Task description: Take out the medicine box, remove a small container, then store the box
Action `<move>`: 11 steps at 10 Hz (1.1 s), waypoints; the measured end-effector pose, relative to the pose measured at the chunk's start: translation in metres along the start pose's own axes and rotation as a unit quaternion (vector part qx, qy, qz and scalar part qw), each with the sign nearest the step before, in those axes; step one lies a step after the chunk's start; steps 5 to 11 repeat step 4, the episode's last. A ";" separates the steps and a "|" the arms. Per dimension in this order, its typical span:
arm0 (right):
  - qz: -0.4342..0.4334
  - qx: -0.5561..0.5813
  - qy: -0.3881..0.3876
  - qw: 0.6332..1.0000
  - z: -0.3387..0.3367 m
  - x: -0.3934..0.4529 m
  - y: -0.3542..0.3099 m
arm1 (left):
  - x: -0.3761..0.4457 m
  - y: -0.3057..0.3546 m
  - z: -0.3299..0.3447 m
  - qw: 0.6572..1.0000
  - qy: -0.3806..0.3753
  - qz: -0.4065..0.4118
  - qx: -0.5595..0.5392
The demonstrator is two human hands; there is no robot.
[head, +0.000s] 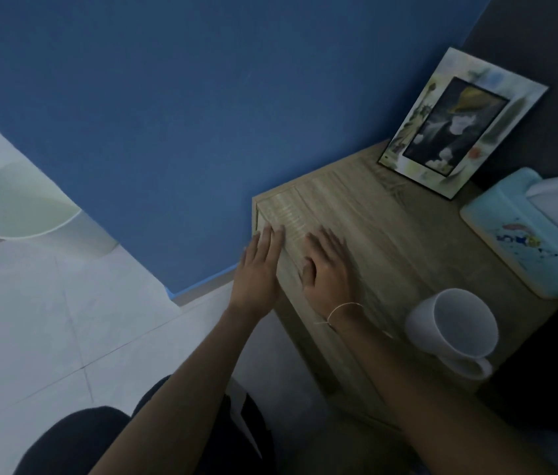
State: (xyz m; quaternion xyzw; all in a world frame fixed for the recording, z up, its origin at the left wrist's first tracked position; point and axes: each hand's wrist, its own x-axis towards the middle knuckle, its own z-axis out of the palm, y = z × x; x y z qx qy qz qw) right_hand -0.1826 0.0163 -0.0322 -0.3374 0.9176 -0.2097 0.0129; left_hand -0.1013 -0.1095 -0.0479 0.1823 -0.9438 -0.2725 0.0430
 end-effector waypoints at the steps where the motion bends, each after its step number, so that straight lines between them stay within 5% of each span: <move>1: 0.030 -0.057 0.012 0.998 0.003 0.001 0.004 | 0.001 -0.009 0.000 0.999 -0.008 0.016 0.046; 2: 0.049 -0.067 -0.014 0.996 0.000 0.002 0.000 | 0.004 -0.008 -0.013 0.996 -0.057 0.026 0.068; 4: 0.090 -0.078 -0.220 0.968 -0.050 0.016 -0.030 | -0.009 0.016 -0.094 0.983 -0.162 -0.008 0.083; 11: 0.090 -0.078 -0.220 0.968 -0.050 0.016 -0.030 | -0.009 0.016 -0.094 0.983 -0.162 -0.008 0.083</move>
